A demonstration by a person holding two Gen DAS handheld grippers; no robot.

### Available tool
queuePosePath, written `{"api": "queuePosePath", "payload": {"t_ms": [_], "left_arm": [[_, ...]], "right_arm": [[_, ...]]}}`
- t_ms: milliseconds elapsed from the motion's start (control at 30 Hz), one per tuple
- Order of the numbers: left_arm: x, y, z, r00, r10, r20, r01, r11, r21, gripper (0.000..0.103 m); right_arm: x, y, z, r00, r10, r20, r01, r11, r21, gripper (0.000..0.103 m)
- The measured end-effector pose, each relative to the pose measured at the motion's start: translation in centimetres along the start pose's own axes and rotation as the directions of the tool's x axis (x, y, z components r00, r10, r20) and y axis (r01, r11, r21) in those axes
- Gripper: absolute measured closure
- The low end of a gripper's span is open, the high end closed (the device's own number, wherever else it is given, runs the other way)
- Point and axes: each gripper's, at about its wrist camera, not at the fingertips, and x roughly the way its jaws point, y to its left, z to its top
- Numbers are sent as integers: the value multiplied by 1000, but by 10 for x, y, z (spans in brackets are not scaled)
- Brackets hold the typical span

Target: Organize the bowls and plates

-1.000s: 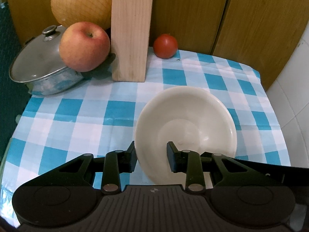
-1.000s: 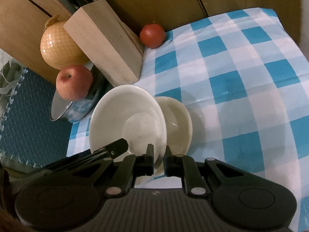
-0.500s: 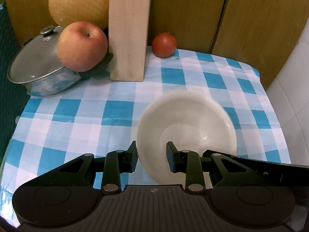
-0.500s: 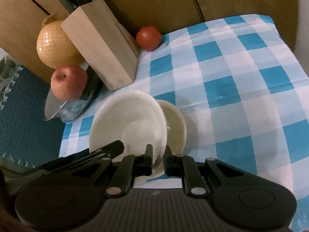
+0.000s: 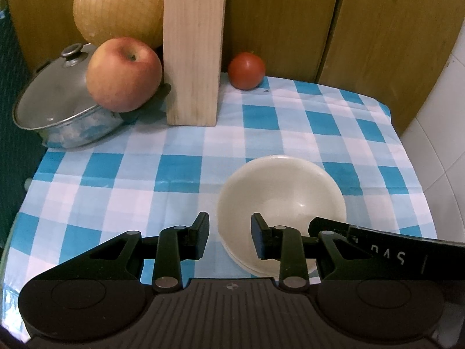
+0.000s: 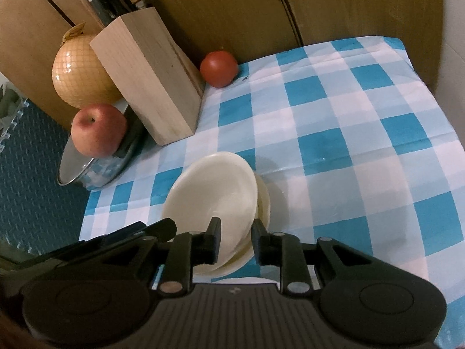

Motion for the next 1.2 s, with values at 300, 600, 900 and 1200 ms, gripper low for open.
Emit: {"api": "queuePosePath", "payload": {"t_ms": [300,600,900,1200], "left_arm": [[-3,-1,-1,1000,-6,6,6,1000,6,61],[-16,5,-6,999,-22,41,22,1000,11,43],[-12,18,-13,998,-49,30,49,999,-6,33],[3,15,-17,998,-58,-12,58,998,-15,38]], "right_arm": [[-2,-3,1,1000,-7,13,7,1000,2,79],[-15,-9,4,998,16,63,-16,1000,7,68],[-10,-13,2,996,-52,76,55,998,-34,67],[7,-19,-2,1000,4,13,-4,1000,2,67]]}}
